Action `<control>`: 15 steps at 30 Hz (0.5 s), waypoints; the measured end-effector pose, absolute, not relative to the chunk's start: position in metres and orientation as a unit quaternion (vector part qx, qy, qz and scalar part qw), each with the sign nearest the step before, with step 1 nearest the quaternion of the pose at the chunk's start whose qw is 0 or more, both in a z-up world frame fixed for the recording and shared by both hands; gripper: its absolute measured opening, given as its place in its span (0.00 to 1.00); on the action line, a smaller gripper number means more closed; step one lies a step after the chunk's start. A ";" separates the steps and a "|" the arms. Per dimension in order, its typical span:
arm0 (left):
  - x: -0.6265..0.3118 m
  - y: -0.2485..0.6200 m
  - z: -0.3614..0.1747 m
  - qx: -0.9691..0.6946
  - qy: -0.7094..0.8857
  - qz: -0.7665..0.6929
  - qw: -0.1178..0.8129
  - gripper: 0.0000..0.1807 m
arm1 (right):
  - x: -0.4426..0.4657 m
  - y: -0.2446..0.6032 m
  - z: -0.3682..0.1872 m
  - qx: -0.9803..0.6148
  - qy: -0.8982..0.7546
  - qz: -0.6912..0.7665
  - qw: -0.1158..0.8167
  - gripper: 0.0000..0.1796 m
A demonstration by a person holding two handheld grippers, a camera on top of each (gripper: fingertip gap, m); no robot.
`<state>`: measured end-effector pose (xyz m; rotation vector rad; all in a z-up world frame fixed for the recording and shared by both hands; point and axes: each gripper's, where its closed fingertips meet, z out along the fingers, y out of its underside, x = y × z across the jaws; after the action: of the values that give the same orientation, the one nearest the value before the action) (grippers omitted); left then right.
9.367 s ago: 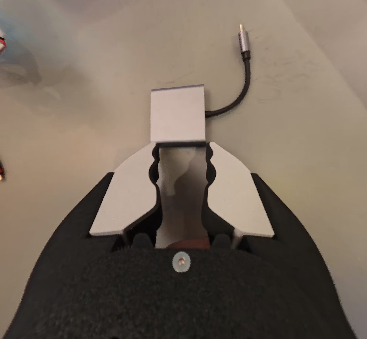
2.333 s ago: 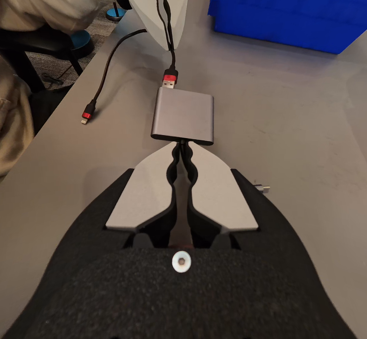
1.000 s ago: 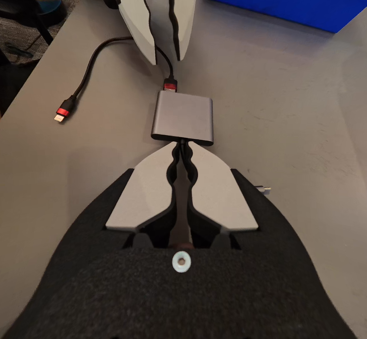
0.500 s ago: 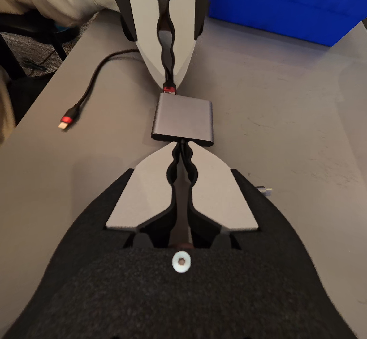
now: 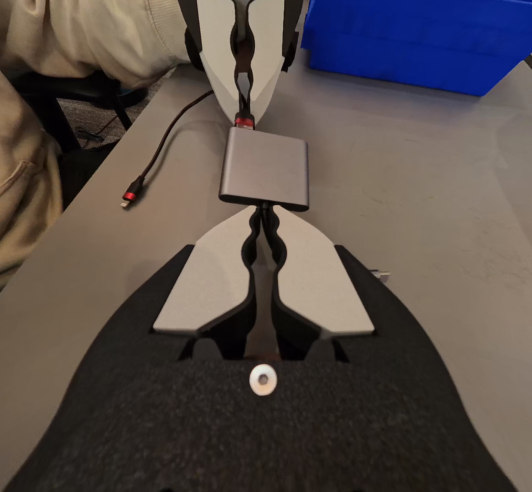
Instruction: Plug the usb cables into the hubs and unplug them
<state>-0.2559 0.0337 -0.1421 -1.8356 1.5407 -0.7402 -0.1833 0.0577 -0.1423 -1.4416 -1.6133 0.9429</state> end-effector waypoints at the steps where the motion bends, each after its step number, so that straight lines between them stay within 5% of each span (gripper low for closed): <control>1: -0.257 0.033 -0.143 -0.696 0.588 -0.276 0.306 0.02 | -0.184 0.057 -0.144 -0.566 -0.635 0.365 0.378 0.03; 15: -0.262 0.034 -0.161 -0.714 0.646 -0.167 0.214 0.02 | -0.184 0.057 -0.160 -0.590 -0.652 0.325 0.347 0.03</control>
<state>-0.2624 0.0336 -0.1614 -1.9800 1.7918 -0.4633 -0.1836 0.0568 -0.1600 -1.5320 -1.6928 0.8423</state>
